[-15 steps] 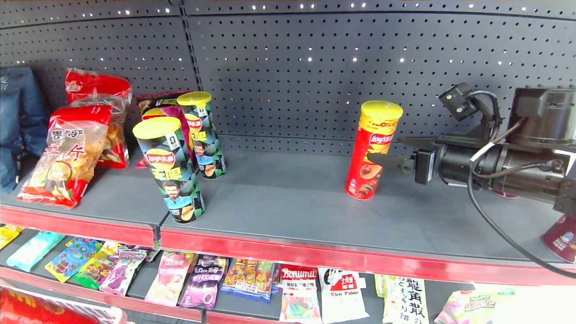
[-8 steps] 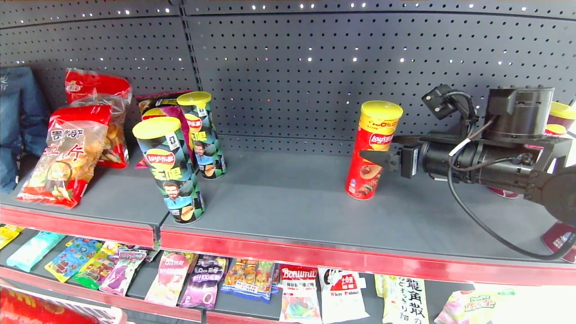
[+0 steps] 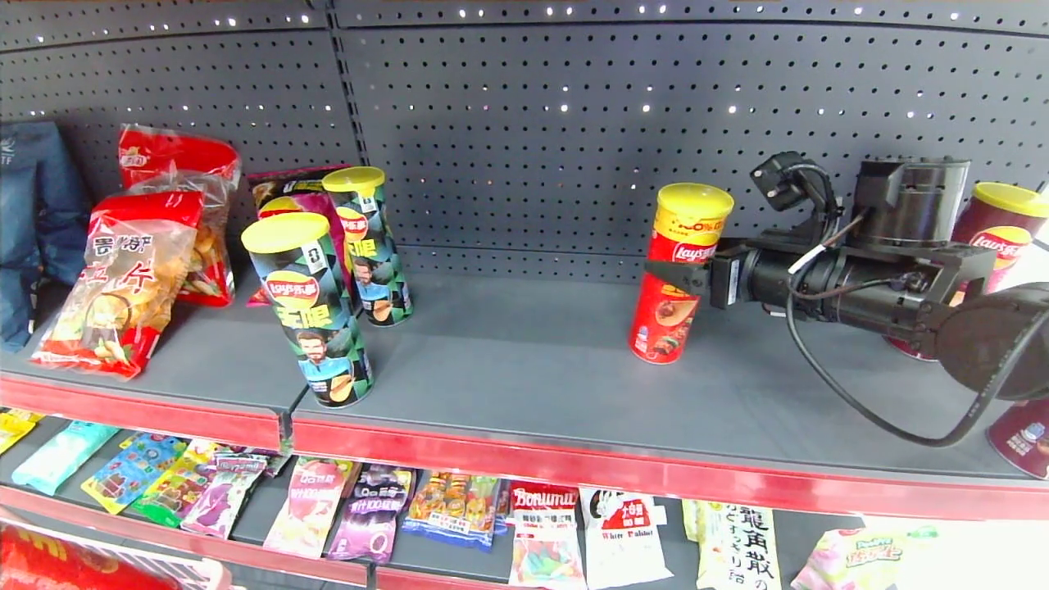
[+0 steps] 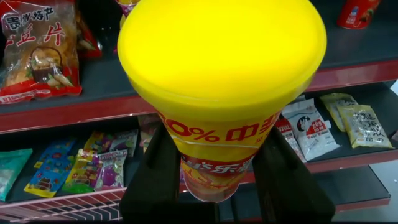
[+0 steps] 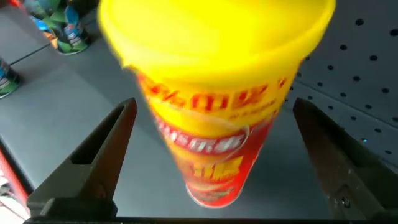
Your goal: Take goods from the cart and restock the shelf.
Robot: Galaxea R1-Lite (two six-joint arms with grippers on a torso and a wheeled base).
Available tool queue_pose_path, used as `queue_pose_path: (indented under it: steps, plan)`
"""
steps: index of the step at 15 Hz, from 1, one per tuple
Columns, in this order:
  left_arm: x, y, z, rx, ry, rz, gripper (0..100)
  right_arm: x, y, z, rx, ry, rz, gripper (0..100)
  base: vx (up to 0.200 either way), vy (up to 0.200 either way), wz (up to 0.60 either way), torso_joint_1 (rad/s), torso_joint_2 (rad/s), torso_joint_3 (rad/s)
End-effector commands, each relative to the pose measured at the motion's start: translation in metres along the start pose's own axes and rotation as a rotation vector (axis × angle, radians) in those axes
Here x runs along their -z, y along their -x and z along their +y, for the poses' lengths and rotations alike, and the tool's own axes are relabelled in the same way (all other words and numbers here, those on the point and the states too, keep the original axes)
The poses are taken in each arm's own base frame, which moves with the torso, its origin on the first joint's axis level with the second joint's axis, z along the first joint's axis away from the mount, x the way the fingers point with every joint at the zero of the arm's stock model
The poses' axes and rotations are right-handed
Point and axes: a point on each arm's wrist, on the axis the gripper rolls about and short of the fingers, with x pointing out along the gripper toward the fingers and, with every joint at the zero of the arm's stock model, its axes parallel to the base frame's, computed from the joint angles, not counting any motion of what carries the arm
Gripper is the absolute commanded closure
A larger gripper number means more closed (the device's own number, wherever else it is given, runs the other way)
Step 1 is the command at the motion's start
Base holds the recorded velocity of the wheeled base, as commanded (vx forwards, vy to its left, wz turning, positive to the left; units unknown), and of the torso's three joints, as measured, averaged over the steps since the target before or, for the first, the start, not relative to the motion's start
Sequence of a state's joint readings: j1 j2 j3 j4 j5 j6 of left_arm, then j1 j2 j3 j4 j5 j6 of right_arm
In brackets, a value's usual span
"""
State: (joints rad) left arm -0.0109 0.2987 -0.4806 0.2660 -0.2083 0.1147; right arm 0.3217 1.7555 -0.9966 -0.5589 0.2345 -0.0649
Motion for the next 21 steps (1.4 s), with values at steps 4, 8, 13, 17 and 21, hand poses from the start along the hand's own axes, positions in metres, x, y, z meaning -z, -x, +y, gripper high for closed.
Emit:
queue_pose_path:
  steps: [4, 8, 13, 17, 21]
  plan:
    - [0.001, 0.0, 0.0, 0.0, 0.002, 0.002, 100, 0.005, -0.008, 0.0, -0.003, -0.003, 0.014, 100, 0.0, 0.0, 0.0, 0.0, 0.0, 0.0]
    - [0.002, 0.0, 0.0, 0.001, 0.001, 0.005, 100, 0.002, -0.005, 0.007, 0.008, 0.004, 0.01, 100, 0.0, 0.0, 0.0, 0.0, 0.0, 0.0]
    - [0.002, -0.001, 0.0, 0.001, 0.001, 0.008, 100, -0.016, 0.018, 0.031, 0.142, 0.022, -0.041, 100, 0.0, 0.0, 0.0, 0.0, 0.0, 0.0]
    - [0.003, -0.001, 0.0, 0.002, 0.002, 0.012, 100, 0.004, 0.044, 0.046, 0.172, 0.007, 0.016, 100, 0.0, 0.0, 0.0, 0.0, 0.0, 0.0]
    - [0.005, -0.001, 0.0, 0.003, 0.003, 0.015, 100, 0.0, 0.053, 0.071, 0.26, -0.087, -0.017, 100, 0.0, 0.0, 0.0, 0.0, 0.0, 0.0]
